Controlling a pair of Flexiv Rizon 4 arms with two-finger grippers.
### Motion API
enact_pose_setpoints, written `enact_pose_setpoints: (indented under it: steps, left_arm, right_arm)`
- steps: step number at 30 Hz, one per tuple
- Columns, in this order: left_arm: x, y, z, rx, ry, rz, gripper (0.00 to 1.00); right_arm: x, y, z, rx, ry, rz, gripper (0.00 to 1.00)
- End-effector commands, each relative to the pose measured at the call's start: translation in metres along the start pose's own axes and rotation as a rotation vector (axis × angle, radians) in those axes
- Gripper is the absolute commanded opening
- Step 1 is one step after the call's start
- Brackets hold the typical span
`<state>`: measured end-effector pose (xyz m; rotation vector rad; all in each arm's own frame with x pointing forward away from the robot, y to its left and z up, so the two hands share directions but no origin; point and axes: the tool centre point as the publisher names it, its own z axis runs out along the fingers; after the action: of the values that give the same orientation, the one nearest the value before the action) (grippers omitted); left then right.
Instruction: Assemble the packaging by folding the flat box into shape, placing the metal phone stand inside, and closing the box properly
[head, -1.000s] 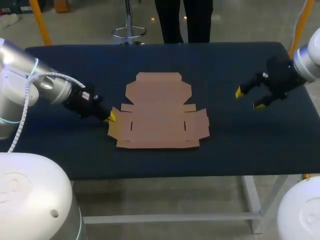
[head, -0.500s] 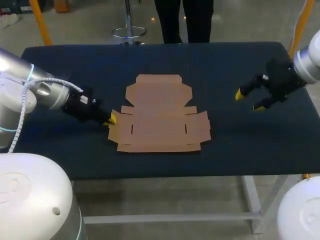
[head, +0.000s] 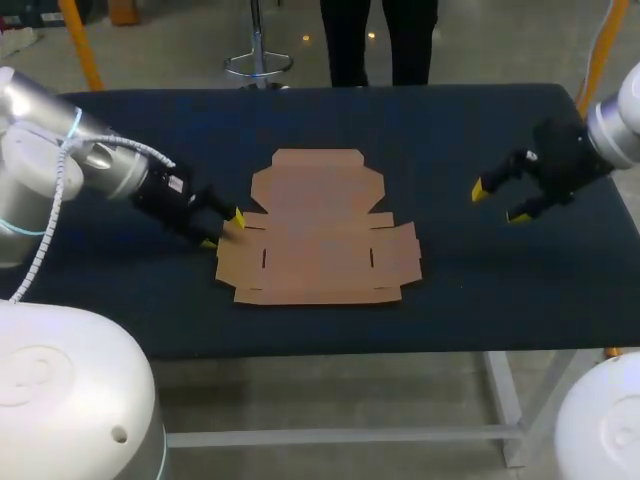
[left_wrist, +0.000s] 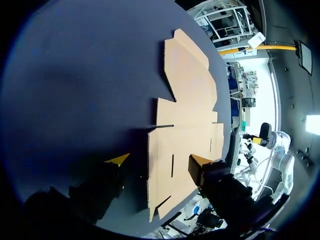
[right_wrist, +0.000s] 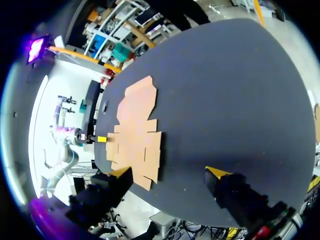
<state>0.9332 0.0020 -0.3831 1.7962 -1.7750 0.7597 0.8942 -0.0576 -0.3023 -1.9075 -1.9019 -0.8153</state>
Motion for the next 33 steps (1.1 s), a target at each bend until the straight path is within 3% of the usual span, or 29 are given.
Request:
enact_pose_setpoints:
  steps: [1, 2, 3, 18, 24, 33]
  left_arm:
    - [0.000, -0.014, 0.005, -0.095, -0.010, -0.011, 0.27]
    - [0.000, -0.014, 0.005, -0.098, -0.013, -0.013, 0.01]
    - [0.000, -0.014, 0.005, -0.099, -0.014, -0.016, 0.00]
    - [-0.004, 0.005, 0.003, -0.104, -0.015, -0.045, 0.00]
    - [0.000, 0.016, 0.001, -0.075, 0.005, 0.011, 0.00]
    - [0.001, 0.019, 0.004, -0.062, 0.024, 0.046, 0.00]
  right_arm:
    - [-0.003, 0.001, -0.001, 0.008, 0.011, -0.002, 1.00]
    - [-0.003, 0.001, -0.001, 0.008, 0.011, -0.002, 1.00]
    - [-0.003, 0.001, -0.001, 0.008, 0.011, -0.002, 1.00]
    - [-0.005, 0.000, -0.001, 0.008, 0.017, -0.002, 1.00]
    - [-0.004, -0.002, -0.002, 0.006, 0.018, -0.006, 1.00]
    - [-0.002, -0.006, -0.003, 0.003, 0.019, -0.009, 1.00]
